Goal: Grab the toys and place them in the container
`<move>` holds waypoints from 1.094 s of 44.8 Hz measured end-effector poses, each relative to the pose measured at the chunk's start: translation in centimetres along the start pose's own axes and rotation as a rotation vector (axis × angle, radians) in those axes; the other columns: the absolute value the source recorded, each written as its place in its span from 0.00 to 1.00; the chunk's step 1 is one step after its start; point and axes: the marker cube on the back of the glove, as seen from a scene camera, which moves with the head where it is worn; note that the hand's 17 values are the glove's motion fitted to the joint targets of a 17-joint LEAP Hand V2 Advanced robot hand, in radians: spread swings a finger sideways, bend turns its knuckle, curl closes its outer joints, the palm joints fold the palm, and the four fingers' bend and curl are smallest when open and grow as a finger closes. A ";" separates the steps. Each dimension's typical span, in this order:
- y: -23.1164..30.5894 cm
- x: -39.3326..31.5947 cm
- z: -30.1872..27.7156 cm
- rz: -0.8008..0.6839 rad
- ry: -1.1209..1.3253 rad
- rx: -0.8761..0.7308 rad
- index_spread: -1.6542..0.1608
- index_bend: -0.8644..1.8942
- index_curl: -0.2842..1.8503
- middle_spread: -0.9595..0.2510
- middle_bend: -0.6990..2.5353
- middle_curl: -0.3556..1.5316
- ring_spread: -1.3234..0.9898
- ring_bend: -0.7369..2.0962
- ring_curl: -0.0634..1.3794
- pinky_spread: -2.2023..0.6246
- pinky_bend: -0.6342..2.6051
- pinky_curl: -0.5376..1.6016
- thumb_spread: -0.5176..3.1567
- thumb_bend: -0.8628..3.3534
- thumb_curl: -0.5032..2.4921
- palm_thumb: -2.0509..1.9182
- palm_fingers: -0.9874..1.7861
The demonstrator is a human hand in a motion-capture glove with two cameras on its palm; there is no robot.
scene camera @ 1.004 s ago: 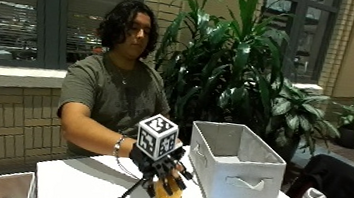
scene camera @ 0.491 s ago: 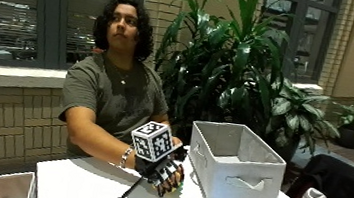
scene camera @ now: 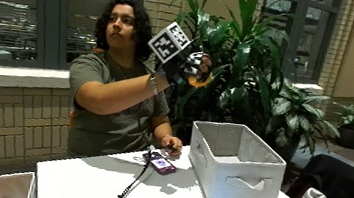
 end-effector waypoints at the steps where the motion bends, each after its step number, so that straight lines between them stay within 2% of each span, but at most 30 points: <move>1: -0.6 -0.9 0.2 -0.013 -0.002 -0.005 0.66 0.57 0.46 0.42 0.47 0.73 0.37 0.68 0.56 0.64 0.55 0.50 0.32 0.25 0.42 0.68 0.63; 5: -3.0 -3.4 1.2 -0.044 0.013 -0.053 0.65 0.58 0.48 0.41 0.48 0.75 0.36 0.68 0.57 0.64 0.55 0.50 0.31 0.24 0.43 0.67 0.63; 9: -4.4 -4.5 2.8 -0.145 0.055 -0.177 0.65 0.58 0.49 0.41 0.47 0.75 0.36 0.68 0.56 0.64 0.55 0.50 0.30 0.24 0.44 0.67 0.61; 11: -5.2 -4.8 3.9 -0.054 0.060 -0.262 0.65 0.57 0.50 0.41 0.46 0.75 0.36 0.68 0.57 0.63 0.55 0.50 0.29 0.23 0.44 0.66 0.60; 13: -5.8 -4.5 5.0 0.062 0.063 -0.345 0.66 0.53 0.49 0.41 0.43 0.74 0.37 0.67 0.56 0.64 0.58 0.50 0.31 0.22 0.44 0.65 0.54; 15: -6.0 -4.1 6.0 0.113 0.066 -0.420 0.67 0.48 0.49 0.42 0.42 0.73 0.38 0.69 0.57 0.64 0.58 0.50 0.34 0.22 0.43 0.64 0.50; 18: -5.2 -3.7 7.3 0.111 0.067 -0.511 0.68 0.49 0.49 0.47 0.39 0.70 0.41 0.61 0.54 0.68 0.57 0.51 0.40 0.20 0.40 0.59 0.37; 19: -4.9 -3.6 7.7 0.103 0.066 -0.529 0.67 0.50 0.49 0.50 0.35 0.68 0.43 0.57 0.52 0.70 0.58 0.51 0.41 0.19 0.39 0.58 0.29; 21: -4.2 -3.3 8.0 0.084 0.058 -0.541 0.67 0.48 0.47 0.54 0.33 0.66 0.46 0.52 0.49 0.72 0.58 0.50 0.42 0.19 0.38 0.56 0.26; 26: -1.8 -1.9 6.9 0.031 0.045 -0.525 0.67 0.46 0.43 0.61 0.29 0.61 0.49 0.44 0.41 0.75 0.55 0.47 0.45 0.19 0.35 0.54 0.29; 35: 5.0 2.2 3.1 0.001 0.104 -0.468 0.67 0.45 0.41 0.66 0.28 0.57 0.50 0.44 0.37 0.77 0.50 0.43 0.49 0.20 0.32 0.52 0.39; 41: 9.9 7.3 1.7 0.074 0.144 -0.429 0.68 0.44 0.40 0.67 0.29 0.56 0.50 0.46 0.38 0.77 0.48 0.42 0.50 0.20 0.31 0.52 0.43; 45: 12.8 10.6 2.1 0.116 0.143 -0.365 0.68 0.45 0.40 0.67 0.28 0.55 0.49 0.45 0.37 0.77 0.48 0.42 0.51 0.21 0.30 0.52 0.45; 49: 14.9 13.6 3.0 0.176 0.166 -0.372 0.68 0.46 0.40 0.67 0.28 0.54 0.49 0.44 0.36 0.76 0.47 0.41 0.52 0.21 0.30 0.53 0.45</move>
